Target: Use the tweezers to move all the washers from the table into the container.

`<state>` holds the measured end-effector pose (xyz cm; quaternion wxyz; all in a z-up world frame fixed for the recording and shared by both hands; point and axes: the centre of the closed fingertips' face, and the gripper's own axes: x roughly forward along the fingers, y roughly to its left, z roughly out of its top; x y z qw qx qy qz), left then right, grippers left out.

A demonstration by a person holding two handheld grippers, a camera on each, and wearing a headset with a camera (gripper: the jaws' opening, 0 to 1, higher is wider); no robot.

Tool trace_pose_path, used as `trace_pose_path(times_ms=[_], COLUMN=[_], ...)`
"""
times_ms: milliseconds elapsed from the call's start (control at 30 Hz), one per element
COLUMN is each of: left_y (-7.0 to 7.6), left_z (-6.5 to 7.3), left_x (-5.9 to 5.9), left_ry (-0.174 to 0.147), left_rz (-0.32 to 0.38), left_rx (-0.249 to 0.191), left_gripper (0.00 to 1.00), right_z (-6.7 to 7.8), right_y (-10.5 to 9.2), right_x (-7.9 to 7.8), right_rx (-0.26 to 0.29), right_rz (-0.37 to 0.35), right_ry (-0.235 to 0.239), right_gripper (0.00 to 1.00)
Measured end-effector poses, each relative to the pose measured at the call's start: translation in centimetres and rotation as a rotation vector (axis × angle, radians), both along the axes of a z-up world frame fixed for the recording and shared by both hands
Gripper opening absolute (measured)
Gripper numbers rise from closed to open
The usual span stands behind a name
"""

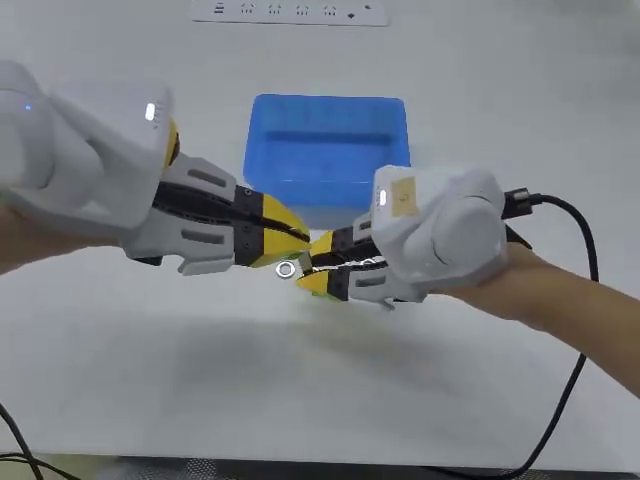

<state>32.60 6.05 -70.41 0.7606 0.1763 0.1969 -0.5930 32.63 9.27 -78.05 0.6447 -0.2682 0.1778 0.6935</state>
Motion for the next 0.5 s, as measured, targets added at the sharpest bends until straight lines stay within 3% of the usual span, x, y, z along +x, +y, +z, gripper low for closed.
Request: trace_pose_path(times_ms=[200, 367, 500], left_y=[-0.21, -0.05, 0.13], left_z=[0.01, 0.00, 0.21], left_x=[-0.46, -0.91, -0.84], left_ry=[-0.002, 0.017, 0.005], left_rz=[0.032, 0.067, 0.105], left_rx=[-0.003, -0.018, -0.032], left_gripper=[0.05, 0.06, 0.07], right_z=[0.00, 0.01, 0.04], right_y=[-0.22, -0.41, -0.39], right_x=[-0.15, -0.57, -0.59], right_rx=[-0.005, -0.001, 0.003], right_rz=[-0.005, -0.005, -0.017], right_ry=[-0.038, -0.027, -0.013], right_gripper=[0.09, 0.09, 0.09])
